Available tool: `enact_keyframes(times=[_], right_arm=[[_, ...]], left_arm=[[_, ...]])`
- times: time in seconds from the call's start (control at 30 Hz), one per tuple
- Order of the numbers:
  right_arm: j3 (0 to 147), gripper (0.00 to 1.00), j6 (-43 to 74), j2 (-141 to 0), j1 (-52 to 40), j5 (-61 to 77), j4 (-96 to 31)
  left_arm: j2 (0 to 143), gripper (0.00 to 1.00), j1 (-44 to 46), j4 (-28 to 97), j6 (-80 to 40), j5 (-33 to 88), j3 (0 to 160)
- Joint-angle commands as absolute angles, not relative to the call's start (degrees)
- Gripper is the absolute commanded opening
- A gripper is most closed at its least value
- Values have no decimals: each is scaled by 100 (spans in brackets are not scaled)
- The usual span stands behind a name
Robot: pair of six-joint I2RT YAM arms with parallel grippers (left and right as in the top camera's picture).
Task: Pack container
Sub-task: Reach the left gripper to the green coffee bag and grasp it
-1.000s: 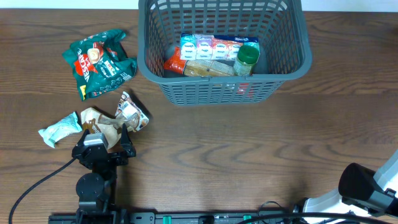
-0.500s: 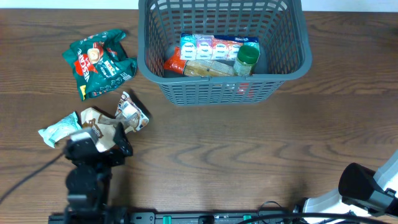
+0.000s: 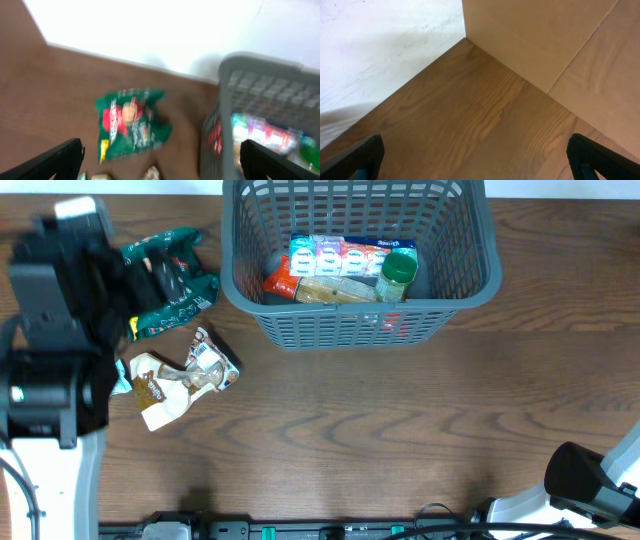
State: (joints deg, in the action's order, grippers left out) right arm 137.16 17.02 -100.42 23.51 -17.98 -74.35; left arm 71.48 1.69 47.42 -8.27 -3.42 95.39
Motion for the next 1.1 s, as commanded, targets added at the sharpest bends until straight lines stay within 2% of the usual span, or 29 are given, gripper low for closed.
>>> enact_keyframes(times=[0.0,0.23,0.47,0.67,0.8,1.07], right_arm=[[13710,99,1776,-9977,2381,-1839,-7446],[13710,99,1778,-9977,2381,-1839,-7446],[13710,99,1776,-9977,2381,-1839,-7446],[13710,99,1776,-9977,2381,-1839,-7446],[13710,99,1776,-9977,2381,-1839,-7446],[13710,99,1776,-9977,2381,-1839,-7446]], left_arm=[[7349,99,156,4685,-405,-368,10086],[8009,99,-187,5074,-1203,-156,10237],[9279,99,-902,5284,-1514,1022,10237],[10127,99,-1275,5310,-1081,1756,10237],[10484,98,-1278,5266,-373,1728,10237],[11098,98,-1225,5205,-346,1573,10237]])
